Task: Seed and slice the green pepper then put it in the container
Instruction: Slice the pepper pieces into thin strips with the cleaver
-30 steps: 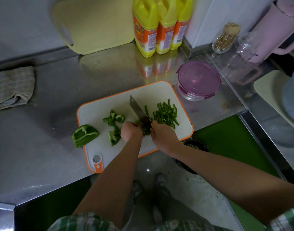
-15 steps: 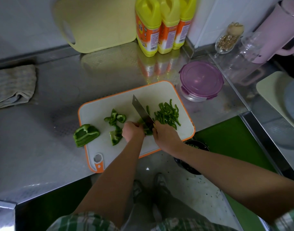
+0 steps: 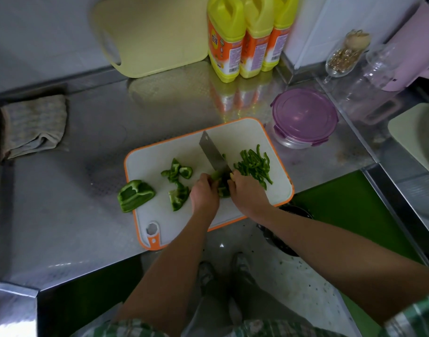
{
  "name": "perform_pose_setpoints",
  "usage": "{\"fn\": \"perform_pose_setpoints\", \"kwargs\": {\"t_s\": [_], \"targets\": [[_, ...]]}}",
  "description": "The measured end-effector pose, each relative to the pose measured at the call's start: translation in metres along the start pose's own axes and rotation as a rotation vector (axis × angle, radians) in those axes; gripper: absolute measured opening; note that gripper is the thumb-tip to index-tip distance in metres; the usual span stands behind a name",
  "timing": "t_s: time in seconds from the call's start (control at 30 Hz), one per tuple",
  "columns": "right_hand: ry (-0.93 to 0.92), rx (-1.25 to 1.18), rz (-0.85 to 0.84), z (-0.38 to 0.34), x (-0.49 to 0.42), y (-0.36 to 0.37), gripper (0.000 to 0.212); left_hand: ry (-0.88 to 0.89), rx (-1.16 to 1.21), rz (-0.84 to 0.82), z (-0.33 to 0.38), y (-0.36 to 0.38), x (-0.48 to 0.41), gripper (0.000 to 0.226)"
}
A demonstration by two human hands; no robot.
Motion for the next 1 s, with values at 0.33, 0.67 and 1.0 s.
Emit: {"fn": "perform_pose_setpoints", "kwargs": {"t_s": [0.33,0.67,1.0], "targets": [[-0.054,-0.149,0.057,0.01,0.007,-0.018,0.02,-0.201,0.08,0.036,0.0,-0.001,-0.004,0.022],[-0.016,-0.014,-0.085,0.02,0.021,-0.005,0.016,-0.242,0.125,0.049,-0.002,0.004,-0.007,0.02],[0.014,0.009,0.015,0.014,0.006,-0.009,0.018,-0.094,0.016,0.005,-0.003,-0.002,-0.007,0.023]]}}
Point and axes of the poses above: each hand's wrist, its own x-axis away from the middle knuckle, its own y-axis out of the palm, z = x × y, the point moved 4 cm from there along -x, towards the middle knuckle, and after that the axes turned 2 degrees about -y, right-handed, at the moved point
